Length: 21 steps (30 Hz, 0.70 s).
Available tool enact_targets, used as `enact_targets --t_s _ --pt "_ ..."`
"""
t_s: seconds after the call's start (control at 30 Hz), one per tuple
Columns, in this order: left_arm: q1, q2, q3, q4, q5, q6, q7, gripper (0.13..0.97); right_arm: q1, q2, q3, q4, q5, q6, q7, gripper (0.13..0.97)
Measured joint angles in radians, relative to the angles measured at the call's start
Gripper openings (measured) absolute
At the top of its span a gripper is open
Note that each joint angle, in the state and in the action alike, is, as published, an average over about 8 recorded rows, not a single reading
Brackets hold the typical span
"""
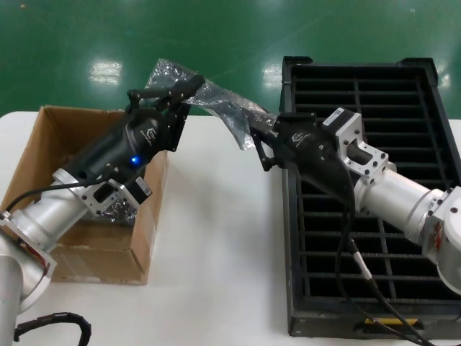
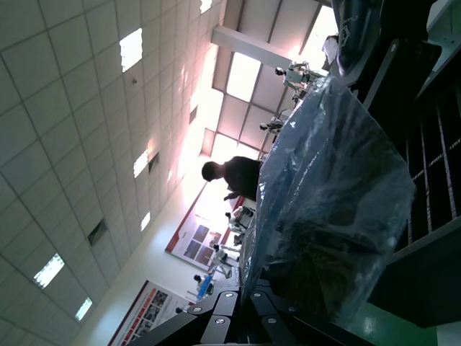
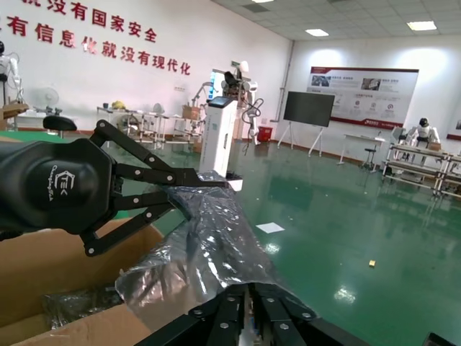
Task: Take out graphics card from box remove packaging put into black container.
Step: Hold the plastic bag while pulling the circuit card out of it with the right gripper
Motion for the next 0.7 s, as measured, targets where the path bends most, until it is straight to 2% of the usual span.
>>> enact_targets --t_s 0.23,0.4,0.5,0.7 --pt "0.012 0.003 0.003 -0.03 0.002 -0.015 -0.017 0.139 -0.006 -0.005 0.011 -0.001 0.003 -0.013 -0.013 0.184" --pt "0.02 0.0 0.011 -0.046 0.007 -0.024 -0.038 0.139 -0.008 -0.009 0.017 -0.003 0.004 -0.019 -0.021 0.255" --pt "0.033 -0.005 0.02 -0.068 0.013 -0.031 -0.069 0.139 -0.009 -0.01 0.021 -0.005 0.005 -0.021 -0.025 0.298" --pt "0.069 -0.021 0.044 -0.14 0.028 -0.052 -0.163 0.139 -0.009 -0.014 0.031 -0.012 0.008 -0.023 -0.036 0.299"
